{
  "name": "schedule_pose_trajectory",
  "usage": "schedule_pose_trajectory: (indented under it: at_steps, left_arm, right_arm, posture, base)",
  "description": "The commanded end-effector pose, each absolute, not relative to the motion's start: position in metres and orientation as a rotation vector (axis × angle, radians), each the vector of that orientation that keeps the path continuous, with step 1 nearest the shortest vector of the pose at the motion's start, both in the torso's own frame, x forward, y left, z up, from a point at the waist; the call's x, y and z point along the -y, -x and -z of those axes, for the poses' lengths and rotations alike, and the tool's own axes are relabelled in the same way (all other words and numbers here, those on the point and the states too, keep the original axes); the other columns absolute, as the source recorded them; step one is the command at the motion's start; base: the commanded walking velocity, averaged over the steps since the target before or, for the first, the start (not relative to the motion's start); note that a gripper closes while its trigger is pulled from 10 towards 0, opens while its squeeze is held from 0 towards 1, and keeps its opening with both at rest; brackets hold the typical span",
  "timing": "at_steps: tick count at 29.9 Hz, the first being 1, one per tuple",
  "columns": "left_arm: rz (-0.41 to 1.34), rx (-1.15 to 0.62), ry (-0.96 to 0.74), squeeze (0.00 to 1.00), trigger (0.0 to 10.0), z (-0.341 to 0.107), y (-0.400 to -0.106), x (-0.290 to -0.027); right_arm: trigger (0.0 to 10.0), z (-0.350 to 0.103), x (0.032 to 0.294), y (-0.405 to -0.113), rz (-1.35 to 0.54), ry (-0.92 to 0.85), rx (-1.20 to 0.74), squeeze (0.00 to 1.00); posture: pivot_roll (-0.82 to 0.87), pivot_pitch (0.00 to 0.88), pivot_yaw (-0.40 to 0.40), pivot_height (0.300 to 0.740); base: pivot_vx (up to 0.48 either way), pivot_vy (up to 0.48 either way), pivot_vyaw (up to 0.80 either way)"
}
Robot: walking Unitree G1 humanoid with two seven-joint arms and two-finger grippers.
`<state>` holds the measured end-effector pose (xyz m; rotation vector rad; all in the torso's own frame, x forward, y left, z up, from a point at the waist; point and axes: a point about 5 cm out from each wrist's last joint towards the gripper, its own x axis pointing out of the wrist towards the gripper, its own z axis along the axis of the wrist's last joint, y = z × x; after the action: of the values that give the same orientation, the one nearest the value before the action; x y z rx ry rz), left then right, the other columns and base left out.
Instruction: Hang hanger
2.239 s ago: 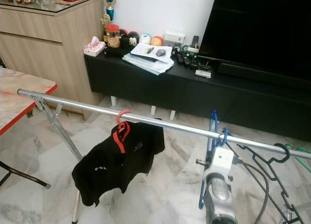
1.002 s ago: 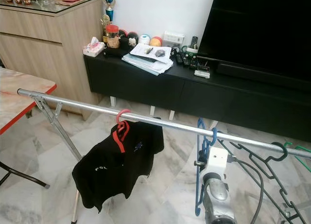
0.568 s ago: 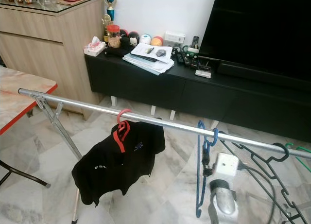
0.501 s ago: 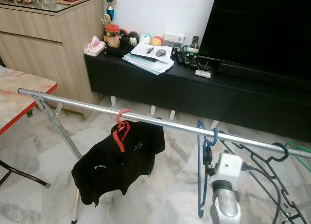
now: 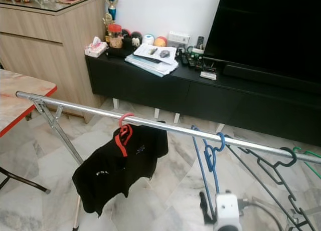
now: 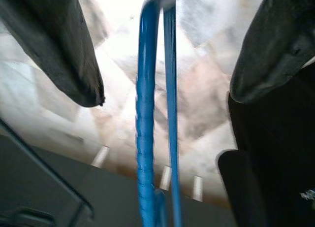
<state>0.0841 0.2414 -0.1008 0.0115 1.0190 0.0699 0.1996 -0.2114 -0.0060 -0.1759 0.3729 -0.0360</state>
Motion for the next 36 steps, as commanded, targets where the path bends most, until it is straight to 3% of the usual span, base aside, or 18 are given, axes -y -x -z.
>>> schedule_pose_trajectory:
  at_steps: [1,4,9,14,17,24,25,26,27,28,31,33,36]
  left_arm:
    - [-0.059,-1.039,-0.014,0.0,10.0,0.103,-0.078,-0.238]
    - [-0.063,-1.038,-0.016,0.0,10.0,0.103,-0.079,-0.238]
    - [-0.066,-1.038,-0.017,0.0,10.0,0.103,-0.079,-0.239]
    - [-0.072,-1.035,-0.014,0.0,10.0,0.103,-0.079,-0.238]
    - [-0.072,-1.031,-0.013,0.0,10.0,0.103,-0.079,-0.238]
    - [-0.073,-1.026,-0.01,0.0,10.0,0.103,-0.08,-0.237]
    - [-0.073,-1.027,-0.011,0.0,10.0,0.103,-0.079,-0.238]
    - [-0.07,-1.03,-0.011,0.0,10.0,0.103,-0.079,-0.237]
    - [-0.07,-1.03,-0.011,0.0,10.0,0.103,-0.079,-0.237]
    - [-0.066,-1.033,-0.012,0.0,10.0,0.103,-0.079,-0.237]
    - [-0.062,-1.036,-0.015,0.0,10.0,0.103,-0.079,-0.237]
    - [-0.064,-1.035,-0.017,0.0,10.0,0.103,-0.079,-0.238]
    - [-0.056,-1.044,-0.041,0.0,10.0,0.103,-0.079,-0.239]
  right_arm:
    - [10.0,-0.001,0.222,-0.198,0.113,0.195,-0.345,0.99]
    - [10.0,-0.002,0.232,-0.189,0.274,0.125,-0.326,1.0]
    - [10.0,0.001,0.224,-0.185,0.229,0.111,-0.343,1.0]
    - [10.0,0.01,0.211,-0.181,0.02,0.118,-0.423,1.0]
    - [10.0,0.023,0.205,-0.175,-0.158,0.272,-0.517,1.0]
    - [10.0,0.037,0.198,-0.175,-0.341,0.37,-0.603,1.0]
    - [10.0,0.043,0.197,-0.175,-0.363,0.389,-0.642,0.83]
    - [10.0,0.054,0.197,-0.173,-0.386,0.407,-0.723,0.18]
    - [10.0,0.054,0.197,-0.173,-0.386,0.407,-0.723,0.18]
    - [10.0,0.064,0.196,-0.172,-0.379,0.41,-0.792,0.0]
    - [10.0,0.078,0.197,-0.172,-0.186,0.239,-0.888,0.0]
    - [10.0,0.083,0.201,-0.171,0.068,-0.05,-0.916,0.0]
    - [10.0,0.087,0.199,-0.169,0.097,-0.062,-0.961,0.0]
  posture:
    - [0.1,0.049,-0.116,0.74]
    - [0.1,0.049,-0.117,0.74]
    - [0.1,0.047,-0.115,0.74]
    - [0.1,0.041,-0.121,0.74]
    - [0.1,0.035,-0.124,0.74]
    - [0.1,0.031,-0.126,0.74]
    - [0.1,0.03,-0.123,0.74]
    - [0.1,0.032,-0.122,0.74]
    - [0.1,0.032,-0.122,0.74]
    - [0.1,0.032,-0.12,0.74]
    - [0.09,0.035,-0.114,0.74]
    - [0.09,0.039,-0.105,0.74]
    - [0.09,0.041,-0.097,0.74]
  base:
    - [0.0,0.0,0.0]
    - [0.0,0.0,0.0]
    - [0.0,0.0,0.0]
    - [0.0,0.0,0.0]
    - [0.0,0.0,0.0]
    - [0.0,0.0,0.0]
    - [0.0,0.0,0.0]
    - [0.0,0.0,0.0]
    - [0.0,0.0,0.0]
    - [0.0,0.0,0.0]
    - [0.0,0.0,0.0]
    - [0.0,0.0,0.0]
    - [0.0,0.0,0.0]
